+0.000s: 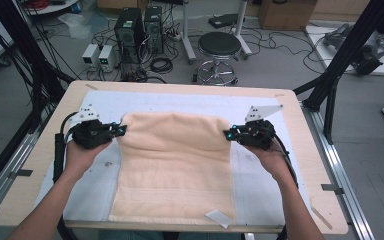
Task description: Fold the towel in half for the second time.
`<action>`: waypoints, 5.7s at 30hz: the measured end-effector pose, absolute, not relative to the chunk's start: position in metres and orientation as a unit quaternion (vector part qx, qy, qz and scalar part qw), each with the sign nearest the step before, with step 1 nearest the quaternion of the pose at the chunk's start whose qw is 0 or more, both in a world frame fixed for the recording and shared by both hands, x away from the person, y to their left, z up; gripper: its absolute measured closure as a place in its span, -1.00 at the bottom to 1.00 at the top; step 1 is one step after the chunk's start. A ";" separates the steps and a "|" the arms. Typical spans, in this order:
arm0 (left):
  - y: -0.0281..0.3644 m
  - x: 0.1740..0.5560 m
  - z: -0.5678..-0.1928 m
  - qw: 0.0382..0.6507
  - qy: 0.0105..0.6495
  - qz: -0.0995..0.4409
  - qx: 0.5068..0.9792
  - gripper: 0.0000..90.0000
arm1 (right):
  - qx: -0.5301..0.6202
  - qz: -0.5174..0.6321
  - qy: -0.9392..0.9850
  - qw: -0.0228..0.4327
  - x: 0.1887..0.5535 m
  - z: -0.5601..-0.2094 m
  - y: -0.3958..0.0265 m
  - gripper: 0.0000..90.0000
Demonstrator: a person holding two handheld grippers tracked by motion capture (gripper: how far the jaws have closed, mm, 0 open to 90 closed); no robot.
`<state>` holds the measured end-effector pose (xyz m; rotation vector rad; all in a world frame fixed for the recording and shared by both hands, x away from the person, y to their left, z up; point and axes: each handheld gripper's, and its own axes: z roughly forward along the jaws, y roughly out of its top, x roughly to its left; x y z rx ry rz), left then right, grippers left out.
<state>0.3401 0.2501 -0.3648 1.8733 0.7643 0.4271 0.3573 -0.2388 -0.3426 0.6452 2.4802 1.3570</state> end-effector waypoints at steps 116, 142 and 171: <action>0.247 0.311 -0.427 0.452 0.323 0.099 0.825 0.50 | 0.235 0.402 0.882 0.068 0.323 -0.416 -0.236 0.37; 0.235 0.326 -0.416 0.430 0.345 0.152 0.820 0.78 | 0.233 0.386 0.888 0.098 0.331 -0.400 -0.229 0.82; 0.231 0.415 -0.393 0.420 0.406 0.171 0.794 0.36 | 0.334 0.383 0.850 0.139 0.438 -0.387 -0.228 0.31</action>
